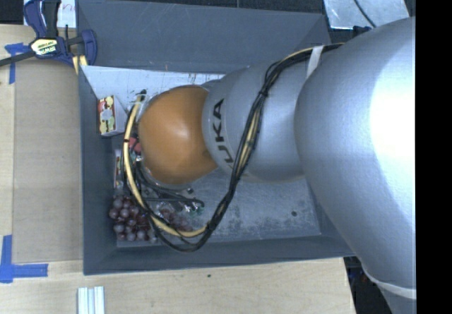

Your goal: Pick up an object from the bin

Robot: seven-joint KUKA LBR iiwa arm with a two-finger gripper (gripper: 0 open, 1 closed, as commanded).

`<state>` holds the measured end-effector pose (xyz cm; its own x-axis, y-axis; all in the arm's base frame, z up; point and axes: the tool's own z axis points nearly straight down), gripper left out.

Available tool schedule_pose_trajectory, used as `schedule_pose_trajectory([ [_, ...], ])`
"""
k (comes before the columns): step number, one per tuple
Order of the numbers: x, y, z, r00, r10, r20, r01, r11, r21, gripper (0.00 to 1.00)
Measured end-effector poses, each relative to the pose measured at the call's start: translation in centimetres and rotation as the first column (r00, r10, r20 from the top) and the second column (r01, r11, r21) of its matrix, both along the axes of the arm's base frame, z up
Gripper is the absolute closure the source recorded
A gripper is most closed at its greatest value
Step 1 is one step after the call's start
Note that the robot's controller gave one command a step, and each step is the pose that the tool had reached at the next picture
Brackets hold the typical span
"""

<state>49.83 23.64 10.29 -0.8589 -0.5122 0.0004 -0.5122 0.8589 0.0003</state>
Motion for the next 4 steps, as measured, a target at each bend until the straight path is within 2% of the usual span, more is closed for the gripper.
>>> schedule_pose_trajectory([
  [1, -0.65, 0.57, -3.17, 0.997, -0.077, 0.012, 0.077, 0.997, 0.002, 0.0],
  [2, -0.6, 0.63, -2.98, 0.993, -0.116, 0.013, 0.116, 0.993, 0.005, 1.0],
  [4, -0.52, 0.59, -2.34, 0.993, -0.117, 0.016, 0.117, 0.993, 0.006, 1.0],
])
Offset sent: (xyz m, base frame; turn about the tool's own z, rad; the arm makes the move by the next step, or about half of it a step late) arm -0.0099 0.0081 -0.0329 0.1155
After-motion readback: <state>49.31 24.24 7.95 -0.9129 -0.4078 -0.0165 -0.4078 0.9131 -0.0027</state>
